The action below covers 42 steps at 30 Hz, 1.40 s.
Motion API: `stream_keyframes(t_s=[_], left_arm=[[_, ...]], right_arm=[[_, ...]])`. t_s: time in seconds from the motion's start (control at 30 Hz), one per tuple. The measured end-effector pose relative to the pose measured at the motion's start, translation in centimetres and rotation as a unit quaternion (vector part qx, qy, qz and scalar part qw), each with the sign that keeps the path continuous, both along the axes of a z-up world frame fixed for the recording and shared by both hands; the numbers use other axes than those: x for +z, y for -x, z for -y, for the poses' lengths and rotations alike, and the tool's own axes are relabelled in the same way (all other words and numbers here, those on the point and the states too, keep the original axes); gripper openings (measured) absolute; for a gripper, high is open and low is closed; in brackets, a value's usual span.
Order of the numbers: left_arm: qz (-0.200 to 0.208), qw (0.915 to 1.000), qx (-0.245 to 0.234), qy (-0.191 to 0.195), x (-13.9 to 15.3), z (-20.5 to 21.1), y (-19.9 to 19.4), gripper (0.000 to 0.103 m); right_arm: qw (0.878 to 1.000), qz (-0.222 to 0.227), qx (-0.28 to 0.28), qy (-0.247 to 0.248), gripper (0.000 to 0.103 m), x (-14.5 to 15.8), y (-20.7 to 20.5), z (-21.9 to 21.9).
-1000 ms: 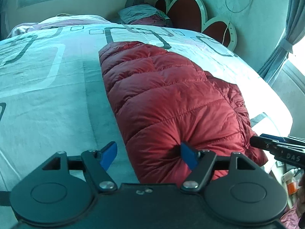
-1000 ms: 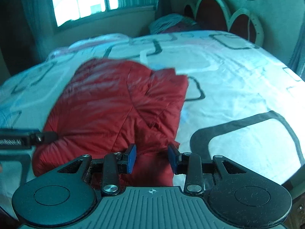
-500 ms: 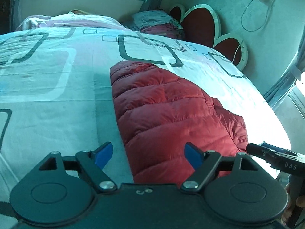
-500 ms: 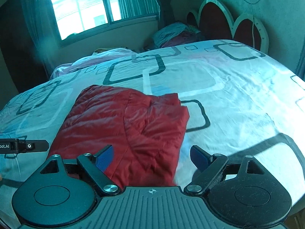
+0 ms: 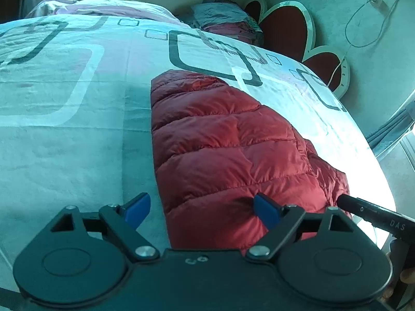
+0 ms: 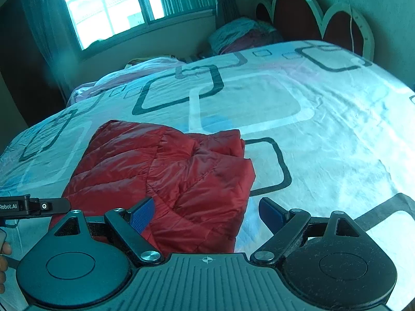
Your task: Fold large clothes
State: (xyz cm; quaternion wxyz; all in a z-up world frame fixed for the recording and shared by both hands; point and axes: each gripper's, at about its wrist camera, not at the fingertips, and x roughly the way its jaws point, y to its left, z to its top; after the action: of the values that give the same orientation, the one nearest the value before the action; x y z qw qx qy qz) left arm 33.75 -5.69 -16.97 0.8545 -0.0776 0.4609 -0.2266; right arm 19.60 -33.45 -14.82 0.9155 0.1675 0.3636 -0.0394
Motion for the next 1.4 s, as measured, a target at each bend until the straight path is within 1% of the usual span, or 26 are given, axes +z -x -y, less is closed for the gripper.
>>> stream_keyframes(t_s=[0.17, 0.33, 0.4, 0.43, 0.53, 0.7, 0.73, 0.8, 0.83, 0.87, 0.9, 0.93, 1.03, 1.07, 1.13, 1.2, 1.23, 1.27, 1.3, 1.33, 1.37, 1.4], left_arm=[[-0.008, 0.9999, -0.009, -0.004, -0.7, 0.3, -0.5, 0.091], [-0.023, 0.9995, -0.017, 0.010, -1.5, 0.7, -1.1, 0.091], [-0.033, 0.9991, -0.018, 0.020, -2.0, 0.8, -1.4, 0.091], [-0.038, 0.9988, -0.017, 0.025, -2.2, 0.8, -1.5, 0.091], [-0.046, 0.9981, -0.017, 0.038, -2.6, 0.8, -1.7, 0.087], [-0.047, 0.9977, -0.020, 0.044, -2.9, 0.8, -1.7, 0.081], [-0.047, 0.9977, -0.021, 0.045, -2.9, 0.9, -1.7, 0.078], [-0.047, 0.9977, -0.020, 0.044, -2.8, 0.9, -1.7, 0.075], [-0.047, 0.9977, -0.019, 0.044, -2.7, 0.9, -1.6, 0.073], [-0.047, 0.9978, -0.019, 0.043, -2.7, 0.9, -1.6, 0.070], [-0.048, 0.9978, -0.017, 0.043, -2.6, 1.0, -1.7, 0.069], [-0.050, 0.9976, -0.016, 0.044, -2.5, 1.0, -1.7, 0.068], [-0.050, 0.9976, -0.018, 0.045, -2.6, 1.0, -1.7, 0.065], [-0.049, 0.9977, -0.018, 0.043, -2.6, 1.1, -1.7, 0.065], [-0.045, 0.9981, -0.025, 0.034, -2.5, 1.3, -1.6, 0.066], [-0.046, 0.9983, -0.026, 0.024, -2.5, 1.4, -1.8, 0.073], [-0.046, 0.9986, -0.023, 0.014, -2.5, 1.5, -2.0, 0.080], [-0.045, 0.9988, -0.021, 0.004, -2.5, 1.6, -2.1, 0.085], [-0.045, 0.9988, -0.021, 0.001, -2.5, 1.8, -2.1, 0.085], [-0.048, 0.9986, -0.021, 0.004, -2.6, 1.9, -2.2, 0.081], [-0.049, 0.9985, -0.021, 0.008, -2.5, 2.0, -2.2, 0.076], [-0.047, 0.9986, -0.021, 0.009, -2.4, 2.1, -2.1, 0.074]], right_arm=[[1.000, -0.018, 0.007, -0.022, 0.087, -1.1, -1.4, 1.1], [0.998, -0.035, 0.016, -0.055, 0.087, -2.4, -2.7, 2.2], [0.997, -0.042, 0.015, -0.062, 0.099, -3.0, -3.2, 2.7], [0.997, -0.044, 0.015, -0.065, 0.100, -3.2, -3.4, 2.9], [0.994, -0.052, 0.022, -0.096, 0.100, -4.1, -4.0, 3.8], [0.986, -0.066, 0.024, -0.151, 0.100, -5.7, -4.9, 5.1], [0.986, -0.066, 0.026, -0.152, 0.100, -5.8, -5.0, 5.2], [0.987, -0.065, 0.042, -0.138, 0.099, -5.7, -5.3, 4.8], [0.988, -0.066, 0.048, -0.134, 0.098, -5.7, -5.4, 4.7], [0.987, -0.065, 0.054, -0.138, 0.090, -5.7, -5.6, 4.4], [0.985, -0.063, 0.063, -0.151, 0.073, -5.7, -5.7, 4.4], [0.982, -0.066, 0.065, -0.168, 0.070, -5.8, -5.9, 4.5], [0.980, -0.068, 0.066, -0.176, 0.070, -6.1, -6.0, 4.8], [0.980, -0.068, 0.069, -0.175, 0.068, -6.0, -6.1, 4.8], [0.980, -0.071, 0.074, -0.171, 0.067, -6.0, -6.2, 4.8], [0.981, -0.071, 0.078, -0.164, 0.068, -5.9, -6.4, 4.7], [0.980, -0.069, 0.077, -0.167, 0.069, -6.0, -6.6, 4.7], [0.980, -0.068, 0.076, -0.169, 0.071, -6.0, -6.8, 4.5], [0.981, -0.069, 0.076, -0.164, 0.071, -6.0, -7.0, 4.2], [0.982, -0.069, 0.076, -0.159, 0.071, -5.9, -7.0, 4.0], [0.983, -0.069, 0.075, -0.155, 0.071, -5.9, -7.0, 3.8], [0.983, -0.068, 0.075, -0.152, 0.070, -5.9, -6.9, 3.7]])
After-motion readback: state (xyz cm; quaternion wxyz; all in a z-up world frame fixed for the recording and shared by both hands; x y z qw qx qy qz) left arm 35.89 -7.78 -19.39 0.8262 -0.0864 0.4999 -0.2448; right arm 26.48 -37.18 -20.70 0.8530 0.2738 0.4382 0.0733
